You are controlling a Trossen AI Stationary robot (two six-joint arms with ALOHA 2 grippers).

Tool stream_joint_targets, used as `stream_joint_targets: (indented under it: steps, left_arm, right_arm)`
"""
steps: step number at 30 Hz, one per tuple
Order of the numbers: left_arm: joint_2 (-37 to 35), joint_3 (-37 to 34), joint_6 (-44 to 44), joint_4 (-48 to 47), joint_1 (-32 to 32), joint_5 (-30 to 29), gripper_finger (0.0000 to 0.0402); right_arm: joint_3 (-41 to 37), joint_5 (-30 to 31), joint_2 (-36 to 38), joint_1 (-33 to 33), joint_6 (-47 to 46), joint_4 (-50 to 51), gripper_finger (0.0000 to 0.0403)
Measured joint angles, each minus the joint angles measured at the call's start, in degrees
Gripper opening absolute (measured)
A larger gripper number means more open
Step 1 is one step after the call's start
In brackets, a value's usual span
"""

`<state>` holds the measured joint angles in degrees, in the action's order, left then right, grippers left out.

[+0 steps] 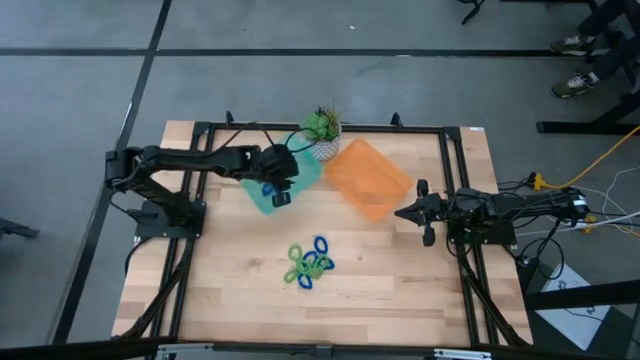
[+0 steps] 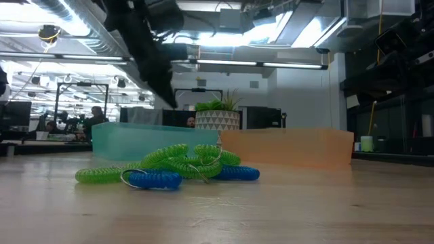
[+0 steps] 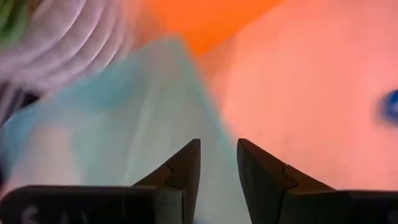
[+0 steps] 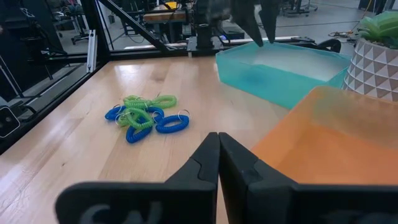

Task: Sort spring keychains
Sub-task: Put the green spring keychain into the orange bin

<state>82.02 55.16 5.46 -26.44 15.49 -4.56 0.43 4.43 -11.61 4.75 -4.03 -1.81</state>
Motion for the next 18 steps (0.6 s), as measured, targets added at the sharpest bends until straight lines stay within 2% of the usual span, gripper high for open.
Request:
stream_joint_targets:
  steps: [8,18]
  left_arm:
    - [0.0,1.0,2.8,8.8,-1.4,18.2,0.0101]
    - [0.0,1.0,5.7,9.9,-7.2,30.2,0.0098]
  right_arm:
    - [0.0,0.0,0.0,0.0,0.0,0.0,0.0007]
    - [0.0,0.0,0.0,0.0,0.0,0.0,0.0007]
